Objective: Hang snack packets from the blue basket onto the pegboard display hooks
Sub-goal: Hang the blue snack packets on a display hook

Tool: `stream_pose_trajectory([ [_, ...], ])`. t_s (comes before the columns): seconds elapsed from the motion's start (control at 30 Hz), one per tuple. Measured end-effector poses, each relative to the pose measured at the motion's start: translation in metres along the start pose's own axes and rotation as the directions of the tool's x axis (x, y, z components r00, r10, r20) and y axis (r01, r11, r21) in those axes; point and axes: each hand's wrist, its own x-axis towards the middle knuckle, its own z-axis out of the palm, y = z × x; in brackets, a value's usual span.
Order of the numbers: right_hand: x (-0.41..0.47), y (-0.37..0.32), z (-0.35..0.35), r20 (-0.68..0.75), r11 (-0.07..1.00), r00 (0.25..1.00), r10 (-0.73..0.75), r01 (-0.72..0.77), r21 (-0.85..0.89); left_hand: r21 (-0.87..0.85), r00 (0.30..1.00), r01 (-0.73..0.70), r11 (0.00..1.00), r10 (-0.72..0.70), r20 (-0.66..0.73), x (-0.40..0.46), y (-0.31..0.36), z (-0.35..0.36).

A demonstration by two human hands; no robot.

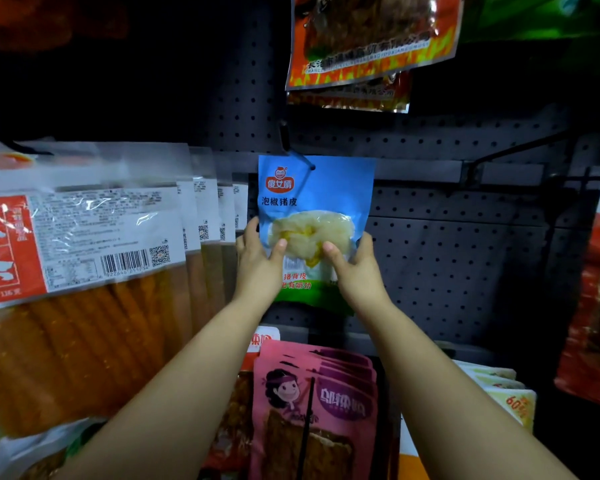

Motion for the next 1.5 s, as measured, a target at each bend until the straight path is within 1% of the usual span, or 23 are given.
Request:
stream_pose_trajectory([
  [0.1,-0.006,0.006,-0.001,0.005,0.999,1.000,0.028,-0.028,0.027,-0.010,0.999,-0.037,0.999,0.037,0.005,-0.008,-0.002,-0.001],
  [0.2,-0.014,0.016,-0.003,0.007,0.995,0.996,0.085,-0.086,0.055,-0.037,0.994,-0.079,0.996,0.081,0.068,-0.019,-0.004,-0.002],
  [0.3,-0.023,0.022,-0.009,0.024,0.985,0.985,0.171,-0.171,0.000,-0.026,0.993,-0.037,0.999,0.039,0.112,-0.033,-0.007,-0.005],
  [0.37,-0.030,0.022,-0.014,0.019,0.981,0.981,0.194,-0.194,-0.032,0.013,0.992,-0.004,1.000,0.002,0.126,-0.045,-0.012,-0.008],
  [0.43,-0.039,0.019,-0.019,-0.007,0.981,0.984,0.179,-0.179,-0.071,0.038,0.987,0.007,0.999,-0.013,0.158,-0.060,-0.018,-0.013],
  [0.53,-0.058,0.011,-0.029,-0.085,0.967,0.984,0.155,-0.169,-0.192,0.053,0.982,0.059,0.997,-0.068,0.179,-0.085,-0.025,-0.024],
  [0.6,-0.076,0.002,-0.035,-0.143,0.967,0.982,0.125,-0.152,-0.202,0.007,0.979,0.107,0.994,-0.106,0.174,-0.102,-0.025,-0.033],
  [0.63,-0.087,-0.003,-0.038,-0.164,0.975,0.981,0.107,-0.137,-0.177,-0.031,0.983,0.104,0.994,-0.098,0.158,-0.110,-0.024,-0.039],
  [0.73,-0.131,-0.018,-0.045,-0.194,0.991,0.979,0.057,-0.079,-0.110,-0.125,0.995,-0.006,0.992,0.018,0.101,-0.135,-0.016,-0.059],
  [0.8,-0.163,-0.025,-0.052,-0.186,0.997,0.982,0.043,-0.052,-0.048,-0.193,0.987,-0.069,0.979,0.095,0.129,-0.156,-0.004,-0.069],
  [0.9,-0.212,-0.031,-0.068,-0.190,0.998,0.979,0.067,-0.067,0.003,-0.347,0.958,-0.064,0.936,0.155,0.241,-0.192,0.017,-0.073],
  [0.97,-0.245,-0.029,-0.087,-0.216,0.997,0.973,0.083,-0.083,0.008,-0.422,0.927,-0.032,0.906,0.185,0.327,-0.219,0.026,-0.067],
  [1.03,-0.280,-0.025,-0.111,-0.239,0.993,0.965,0.105,-0.115,-0.027,-0.466,0.888,0.023,0.885,0.197,0.417,-0.249,0.031,-0.054],
  [1.1,-0.315,-0.015,-0.139,-0.290,0.980,0.945,0.152,-0.182,-0.078,-0.464,0.831,0.099,0.880,0.184,0.526,-0.283,0.031,-0.037],
  [1.17,-0.352,-0.003,-0.170,-0.364,0.959,0.904,0.223,-0.270,-0.083,-0.434,0.771,0.177,0.883,0.150,0.619,-0.318,0.025,-0.015],
  [1.27,-0.407,0.018,-0.216,-0.463,0.918,0.834,0.300,-0.384,-0.097,-0.337,0.678,0.281,0.899,0.063,0.733,-0.373,0.009,0.023],
  [1.37,-0.460,0.046,-0.262,-0.529,0.851,0.749,0.399,-0.517,-0.090,-0.213,0.587,0.355,0.910,-0.040,0.808,-0.437,-0.010,0.064],
  [1.43,-0.502,0.076,-0.294,-0.549,0.785,0.677,0.491,-0.617,-0.059,-0.119,0.508,0.390,0.913,-0.105,0.855,-0.487,-0.027,0.091],
  [1.5,-0.546,0.114,-0.324,-0.540,0.683,0.597,0.593,-0.728,-0.055,-0.018,0.427,0.421,0.907,-0.180,0.886,-0.541,-0.051,0.120],
])
